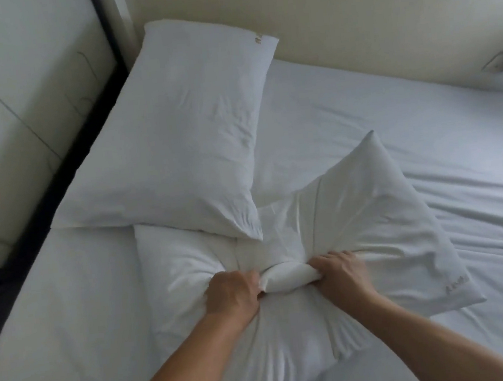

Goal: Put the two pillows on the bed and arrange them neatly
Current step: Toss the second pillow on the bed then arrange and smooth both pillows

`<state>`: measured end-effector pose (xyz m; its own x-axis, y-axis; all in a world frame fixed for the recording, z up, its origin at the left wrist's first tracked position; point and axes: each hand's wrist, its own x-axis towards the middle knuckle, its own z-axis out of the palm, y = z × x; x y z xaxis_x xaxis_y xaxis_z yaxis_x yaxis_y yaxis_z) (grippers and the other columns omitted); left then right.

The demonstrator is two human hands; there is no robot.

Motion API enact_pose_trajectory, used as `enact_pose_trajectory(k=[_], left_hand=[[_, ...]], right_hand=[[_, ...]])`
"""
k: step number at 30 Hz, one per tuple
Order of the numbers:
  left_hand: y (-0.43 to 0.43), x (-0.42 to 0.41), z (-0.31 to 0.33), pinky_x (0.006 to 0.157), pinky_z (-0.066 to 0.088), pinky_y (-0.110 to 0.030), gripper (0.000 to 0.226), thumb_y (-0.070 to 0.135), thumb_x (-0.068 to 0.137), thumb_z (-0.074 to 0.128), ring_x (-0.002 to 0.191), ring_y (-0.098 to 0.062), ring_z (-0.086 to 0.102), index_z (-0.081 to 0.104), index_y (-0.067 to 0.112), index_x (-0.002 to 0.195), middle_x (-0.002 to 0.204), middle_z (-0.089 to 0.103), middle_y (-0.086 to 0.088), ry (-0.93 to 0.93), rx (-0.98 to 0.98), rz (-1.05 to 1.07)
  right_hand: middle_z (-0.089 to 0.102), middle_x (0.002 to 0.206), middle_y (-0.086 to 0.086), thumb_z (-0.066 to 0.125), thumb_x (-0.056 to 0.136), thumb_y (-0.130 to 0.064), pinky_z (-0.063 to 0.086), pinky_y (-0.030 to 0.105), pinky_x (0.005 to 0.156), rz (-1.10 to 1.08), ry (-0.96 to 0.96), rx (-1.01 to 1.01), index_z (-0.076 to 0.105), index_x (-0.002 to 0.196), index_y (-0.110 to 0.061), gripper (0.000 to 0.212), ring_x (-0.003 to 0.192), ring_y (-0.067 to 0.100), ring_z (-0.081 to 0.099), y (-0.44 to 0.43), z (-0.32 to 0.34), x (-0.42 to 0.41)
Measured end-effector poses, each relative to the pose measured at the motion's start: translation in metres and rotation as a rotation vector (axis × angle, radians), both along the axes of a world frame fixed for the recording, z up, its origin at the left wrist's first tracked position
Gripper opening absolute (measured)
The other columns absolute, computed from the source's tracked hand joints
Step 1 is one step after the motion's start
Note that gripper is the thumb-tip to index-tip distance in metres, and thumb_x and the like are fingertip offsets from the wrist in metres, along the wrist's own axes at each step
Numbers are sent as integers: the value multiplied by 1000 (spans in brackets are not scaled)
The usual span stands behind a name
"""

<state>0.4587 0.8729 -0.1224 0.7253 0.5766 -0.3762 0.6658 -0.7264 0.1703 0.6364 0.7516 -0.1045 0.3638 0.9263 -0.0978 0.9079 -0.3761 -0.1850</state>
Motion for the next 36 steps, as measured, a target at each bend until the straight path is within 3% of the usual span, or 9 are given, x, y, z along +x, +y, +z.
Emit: enact_pose_trajectory(k=[4,9,14,16,18,21,23,27,36], left_hand=[[-24,-43,68,69,42,-34,38,54,85,51,90,-33,66,58,23,105,97,72,-8,-211,-47,-79],[-10,-96,162,63,36,-33,39,60,79,57,82,-31,66,61,23,93,85,73,-6,-393,-1,-141],[20,-171,194,54,29,-27,36,53,73,65,46,-29,58,58,21,59,49,61,-3,-472,150,-196],[31,-202,187,69,35,-29,40,55,79,45,65,-23,63,68,25,69,63,67,4,-394,118,-140],[41,-226,168,95,31,-33,47,61,82,35,104,-19,60,69,33,101,99,70,8,-198,91,-56],[40,-242,128,117,6,-49,70,72,81,36,145,-18,18,34,39,143,154,33,8,187,-18,-9],[22,-242,108,117,-2,-54,88,78,72,39,148,-21,1,16,40,148,162,11,6,259,-136,38],[-14,-226,90,115,-8,-57,108,84,61,43,147,-25,-12,-3,40,149,163,-7,1,232,-179,-11],[-22,-241,52,112,-8,-62,118,98,49,26,148,-25,-9,-7,42,147,163,-5,2,93,-49,-31]], right_hand=[[66,58,-5,89,39,-11,47,27,53,-54,83,93,72,68,-25,37,54,23,62,-39,86,-31],[68,66,-4,71,56,-18,38,26,61,-89,118,229,73,77,-22,22,65,24,63,-47,159,-82],[71,70,-3,83,64,-24,48,32,65,-45,179,290,74,81,-22,19,70,24,65,-32,166,-165],[73,84,-11,69,79,-46,43,30,74,-36,279,213,71,92,-29,22,83,14,63,-32,154,-183],[68,104,-17,48,83,-65,38,26,81,-3,325,88,63,110,-36,43,96,6,57,-43,137,-176],[57,126,-18,38,80,-73,40,29,87,39,281,-127,52,124,-41,56,108,8,53,-78,115,-138],[54,130,-18,30,76,-78,42,29,89,40,232,-220,49,127,-40,66,111,8,53,-111,109,-116],[47,136,-19,16,68,-88,42,30,93,44,167,-303,41,133,-42,84,118,8,49,-160,122,-112],[17,157,-2,33,79,-77,26,42,111,80,185,-156,13,146,-35,82,141,21,20,-91,69,-226]])
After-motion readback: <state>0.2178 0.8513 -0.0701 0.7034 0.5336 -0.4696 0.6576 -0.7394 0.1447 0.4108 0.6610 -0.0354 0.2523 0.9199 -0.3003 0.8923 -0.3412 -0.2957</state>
